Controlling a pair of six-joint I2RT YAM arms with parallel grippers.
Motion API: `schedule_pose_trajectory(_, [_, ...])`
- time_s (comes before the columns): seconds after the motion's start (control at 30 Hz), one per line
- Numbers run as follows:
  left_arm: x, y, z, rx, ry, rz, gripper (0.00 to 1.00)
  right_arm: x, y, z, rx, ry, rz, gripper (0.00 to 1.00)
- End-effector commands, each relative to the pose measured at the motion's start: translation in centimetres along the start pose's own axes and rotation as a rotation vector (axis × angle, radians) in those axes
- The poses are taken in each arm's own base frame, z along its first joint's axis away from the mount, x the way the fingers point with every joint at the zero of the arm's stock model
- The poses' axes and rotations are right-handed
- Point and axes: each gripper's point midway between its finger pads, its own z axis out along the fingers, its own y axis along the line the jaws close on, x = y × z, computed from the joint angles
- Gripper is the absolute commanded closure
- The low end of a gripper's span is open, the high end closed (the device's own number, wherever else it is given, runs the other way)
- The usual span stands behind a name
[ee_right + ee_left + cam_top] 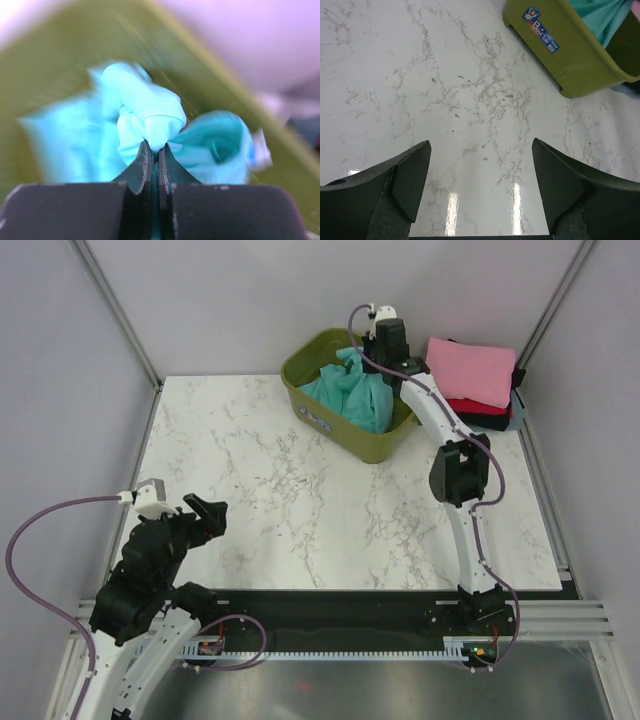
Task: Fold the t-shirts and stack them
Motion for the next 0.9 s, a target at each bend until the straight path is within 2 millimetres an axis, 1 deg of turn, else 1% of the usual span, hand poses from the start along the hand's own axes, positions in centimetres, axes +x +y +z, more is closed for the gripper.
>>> schedule_pose_trajectory(0.0, [-0.2, 0.3, 0.8, -0.031, 0.001, 0.037, 0.11, -24.4, 3.4, -23.5, -0.133, -0.569, 0.031, 1.00])
schedule_pose_trajectory(0.03, [-0.2, 0.3, 0.8, -0.031, 0.001, 0.035, 0.11, -25.6, 2.6, -27.7, -0.118, -0.609, 0.030, 1.00])
schedule_pose_trajectory(0.1, [-0.2, 0.4, 0.7, -0.033, -0.005, 0.032, 0.10, -25.6, 1.0, -31.3, -0.054, -0.624, 0.037, 1.00])
schedule_pose_trajectory(0.13, [-0.3, 0.4, 0.6, -0.029, -0.008, 0.031, 0.10, -24.7, 0.0, -34.2, -0.025, -0.624, 0.044, 1.00])
schedule_pose_trajectory(0.17, [-0.4, 0.4, 0.6, -0.027, -0.013, 0.029, 0.10, -24.0, -0.8, -35.5, 0.001, -0.619, 0.051, 1.00])
schedule_pose_trajectory(0.2, [-0.4, 0.4, 0.5, -0.027, -0.015, 0.028, 0.10, -23.2, -2.0, -36.8, 0.050, -0.617, 0.070, 1.00])
schedule_pose_trajectory(0.23, [-0.4, 0.4, 0.5, -0.027, -0.015, 0.028, 0.10, -21.1, -2.9, -38.9, 0.071, -0.603, 0.083, 1.00])
schedule_pose_trajectory(0.27, [-0.4, 0.4, 0.5, -0.026, -0.018, 0.029, 0.10, -19.8, -3.3, -39.6, 0.079, -0.589, 0.115, 0.99])
schedule_pose_trajectory(0.3, [-0.5, 0.4, 0.5, -0.026, -0.019, 0.026, 0.10, -18.4, -3.6, -40.1, 0.083, -0.568, 0.128, 0.81])
schedule_pose_trajectory(0.33, [-0.5, 0.4, 0.5, -0.024, -0.020, 0.026, 0.10, -16.2, -3.2, -40.9, 0.043, -0.531, 0.114, 0.50])
schedule_pose_trajectory(0.37, [-0.5, 0.3, 0.5, -0.021, -0.020, 0.026, 0.11, -14.7, -3.1, -40.9, 0.031, -0.494, 0.106, 0.33])
schedule_pose_trajectory(0.4, [-0.5, 0.4, 0.5, -0.023, -0.019, 0.026, 0.11, -12.5, -3.3, -40.8, 0.040, -0.429, 0.136, 0.26])
schedule_pose_trajectory(0.43, [-0.5, 0.3, 0.4, -0.020, -0.019, 0.027, 0.10, -10.2, -4.2, -40.9, 0.079, -0.389, 0.162, 0.11])
schedule_pose_trajectory(0.47, [-0.5, 0.3, 0.4, -0.020, -0.019, 0.028, 0.11, -8.7, -4.2, -40.7, 0.079, -0.352, 0.172, 0.02])
schedule_pose_trajectory(0.53, [-0.5, 0.2, 0.4, -0.018, -0.017, 0.027, 0.11, -4.9, -4.4, -40.3, 0.088, -0.246, 0.185, 0.02])
schedule_pose_trajectory(0.57, [-0.5, 0.3, 0.4, -0.019, -0.018, 0.028, 0.11, -3.4, -4.5, -40.3, 0.091, -0.199, 0.183, 0.02])
schedule_pose_trajectory(0.6, [-0.5, 0.3, 0.4, -0.019, -0.018, 0.028, 0.11, -2.9, -4.3, -40.5, 0.080, -0.187, 0.185, 0.02])
schedule_pose_trajectory(0.63, [-0.4, 0.3, 0.4, -0.018, -0.017, 0.027, 0.11, -2.8, -4.2, -41.4, 0.062, -0.200, 0.196, 0.02])
schedule_pose_trajectory(0.67, [-0.5, 0.2, 0.4, -0.016, -0.018, 0.028, 0.11, -3.0, -3.6, -41.9, 0.024, -0.212, 0.200, 0.02])
schedule_pose_trajectory(0.73, [-0.5, 0.2, 0.3, -0.013, -0.021, 0.026, 0.11, -3.9, -2.9, -43.3, -0.028, -0.273, 0.222, 0.02])
schedule_pose_trajectory(0.77, [-0.5, 0.3, 0.3, -0.014, -0.023, 0.026, 0.11, -4.2, -2.4, -43.4, -0.060, -0.288, 0.225, 0.02])
schedule_pose_trajectory(0.8, [-0.5, 0.2, 0.3, -0.011, -0.025, 0.025, 0.11, -4.7, -1.5, -43.4, -0.113, -0.301, 0.219, 0.02])
schedule_pose_trajectory(0.87, [-0.6, 0.3, 0.2, -0.011, -0.030, 0.024, 0.11, -4.2, -0.4, -41.8, -0.156, -0.246, 0.191, 0.02])
